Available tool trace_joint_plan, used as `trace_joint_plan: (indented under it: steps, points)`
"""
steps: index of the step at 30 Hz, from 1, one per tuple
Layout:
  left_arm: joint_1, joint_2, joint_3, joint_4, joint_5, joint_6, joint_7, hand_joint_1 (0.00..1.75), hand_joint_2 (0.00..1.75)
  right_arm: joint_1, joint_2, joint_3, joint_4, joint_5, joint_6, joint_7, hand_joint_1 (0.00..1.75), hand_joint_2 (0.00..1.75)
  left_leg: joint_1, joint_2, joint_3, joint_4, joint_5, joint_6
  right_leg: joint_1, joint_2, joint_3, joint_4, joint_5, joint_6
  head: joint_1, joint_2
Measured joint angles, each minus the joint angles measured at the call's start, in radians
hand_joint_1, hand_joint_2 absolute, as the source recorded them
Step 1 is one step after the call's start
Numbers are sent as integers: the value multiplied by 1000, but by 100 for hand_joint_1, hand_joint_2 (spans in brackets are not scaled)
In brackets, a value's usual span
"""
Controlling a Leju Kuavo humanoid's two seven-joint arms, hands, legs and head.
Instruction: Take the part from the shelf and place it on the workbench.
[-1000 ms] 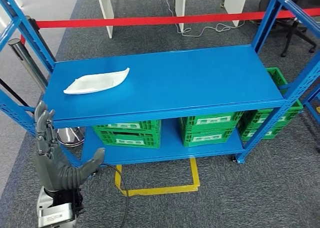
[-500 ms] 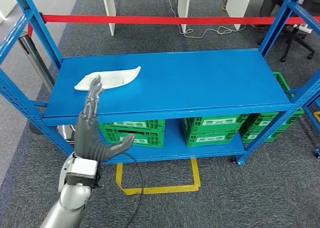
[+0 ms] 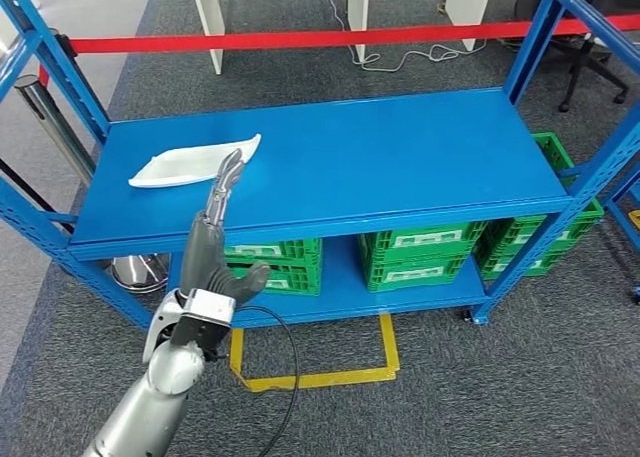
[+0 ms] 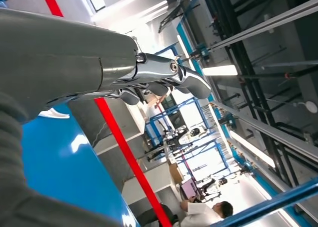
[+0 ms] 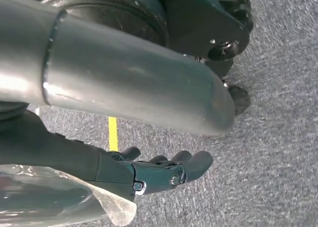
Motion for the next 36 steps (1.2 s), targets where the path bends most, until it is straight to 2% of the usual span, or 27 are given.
trace_joint_plan:
  steps: [2, 3, 4, 7, 8, 9, 10, 12, 13, 14, 15, 17, 18, 19, 22, 24, 25, 27, 28, 29, 30, 32, 33, 34, 36]
  points:
    - [-3, 3, 6, 2, 0, 2, 2, 0, 0, -1, 5, -2, 2, -17, -8, 3, 0, 0, 0, 0, 54, -128, 69, 6, 2, 1, 2, 1, -2, 4, 0, 0]
    - [-7, 5, 10, 3, -7, 5, 2, 0, 0, -3, 11, -5, 3, -27, -19, 13, 0, 0, -2, 0, 75, -179, 85, 10, 4, 2, 1, 2, -3, 8, 0, 0]
    - [-10, 7, 15, 5, -18, 8, 2, 0, 0, -5, 19, -11, 5, -40, -33, 27, 0, 0, -3, 0, 86, -208, 89, 14, 5, 1, -2, 2, -3, 12, 1, 0]
    - [-10, 10, 33, 10, -53, 14, -7, 0, 0, -6, 46, -37, 10, -79, -68, 65, 0, 0, -6, -3, 91, -227, 85, 27, 3, -2, -5, 1, -5, 29, 2, 0]
    - [-10, 10, 38, 12, -62, 13, -12, 0, 0, -5, 54, -46, 11, -88, -74, 68, 0, 0, -4, -3, 93, -232, 88, 34, 3, -2, -12, 14, -16, 33, 3, 0]
    - [-10, 8, 41, 13, -73, 12, -16, 0, 0, -4, 59, -54, 12, -92, -77, 69, 0, 0, -2, -3, 96, -236, 90, 39, 2, -2, -27, 46, -37, 36, 5, 0]
    - [-9, 8, 42, 15, -85, 13, -19, 0, 0, -3, 62, -61, 12, -92, -77, 68, 0, 0, -2, -2, 97, -239, 91, 43, 2, -2, -54, 100, -66, 38, 7, 0]
    - [1, 7, 43, 19, -110, 19, -21, 0, 0, 1, 63, -67, 12, -77, -71, 71, 0, 0, -3, -2, 97, -238, 89, 48, 2, -2, -118, 231, -121, 41, 9, 0]
    - [8, 7, 43, 21, -118, 23, -22, 0, 0, 3, 61, -68, 12, -67, -66, 77, 0, 0, -4, -1, 98, -238, 88, 50, 2, -2, -139, 272, -130, 42, 9, 0]
    - [16, 7, 43, 22, -121, 27, -23, 0, 0, 5, 57, -69, 12, -57, -60, 84, 0, 0, -5, -2, 99, -238, 87, 50, 3, -2, -142, 274, -117, 42, 10, 0]
    - [21, 8, 44, 24, -120, 30, -24, 0, 0, 7, 52, -68, 12, -46, -56, 91, 0, 0, -5, -3, 101, -237, 85, 50, 2, -2, -126, 236, -88, 41, 10, 0]
    - [25, 9, 47, 26, -110, 33, -24, 0, 0, 6, 42, -68, 12, -27, -49, 101, 0, 0, -6, -5, 105, -234, 80, 44, 3, -2, -59, 102, -20, 39, 10, 0]
    - [25, 11, 50, 27, -105, 34, -25, 0, 0, 4, 38, -67, 12, -21, -47, 104, 0, 0, -8, -5, 105, -231, 77, 40, 3, -2, -30, 47, -4, 36, 10, 0]
    - [24, 12, 53, 28, -102, 34, -25, 0, 0, 2, 35, -67, 12, -17, -46, 105, 0, 0, -10, -5, 104, -229, 75, 36, 4, -1, -13, 16, 1, 33, 9, 0]
    - [23, 16, 59, 31, -97, 37, -29, 0, 0, 0, 31, -66, 12, -3, -45, 108, 0, 0, -10, -5, 104, -225, 71, 25, 4, 1, -4, 2, -5, 20, 9, 0]
    - [20, 18, 62, 31, -93, 45, -36, 0, 0, -2, 28, -58, 12, 20, -41, 108, 0, 0, -8, -6, 89, -188, 45, 15, 1, -1, 1, 0, -5, 9, 6, 0]
    - [18, 19, 64, 31, -90, 50, -39, 0, 0, -3, 24, -51, 12, 34, -38, 107, 0, 0, -6, -6, 68, -139, 18, 9, -1, -2, 3, -1, -6, 5, 4, 0]
    - [15, 20, 66, 33, -82, 57, -42, 0, 0, -9, 14, -38, 12, 55, -32, 105, 0, 0, -3, -6, 5, -7, -39, 1, 0, -2, 6, -1, -9, -1, 1, 0]
    - [14, 21, 66, 35, -76, 59, -41, 0, 0, -11, 8, -32, 12, 64, -30, 106, 0, 0, -2, -6, -20, 42, -51, 0, 0, -1, 8, -1, -10, -2, 1, 0]
    - [12, 21, 66, 38, -67, 60, -38, 0, 0, -13, 1, -26, 12, 73, -29, 108, 0, 0, -1, -6, -30, 58, -43, 0, 0, 0, 10, -1, -11, -2, 1, 0]
    - [6, 21, 65, 42, -56, 59, -36, 0, 0, -14, -5, -21, 12, 82, -27, 111, 0, 0, 0, -6, -22, 33, -15, 2, 0, 0, 13, -1, -13, -2, 1, 0]
    - [-13, 15, 64, 52, -35, 60, -34, 0, 0, -16, -16, -10, 12, 97, -21, 117, 0, 0, 1, -6, 30, -90, 61, 9, 0, 2, 21, -1, -19, 2, 2, 0]
    - [-25, 10, 62, 58, -27, 60, -36, 0, 0, -17, -19, -6, 12, 101, -17, 120, 0, 0, -1, -6, 57, -151, 84, 14, 2, 3, 22, -1, -22, 7, 2, 0]
    - [-37, 4, 59, 63, -20, 60, -39, 0, 0, -17, -21, -3, 12, 99, -14, 123, 0, 0, -3, -6, 74, -191, 92, 19, 3, 2, 22, -2, -23, 12, 2, 0]
    - [-54, -11, 49, 75, -5, 55, -46, 0, 0, -17, -23, -1, 12, 85, -12, 120, 0, 0, -7, -6, 84, -222, 85, 28, 5, 0, 22, 0, -19, 27, 2, 0]
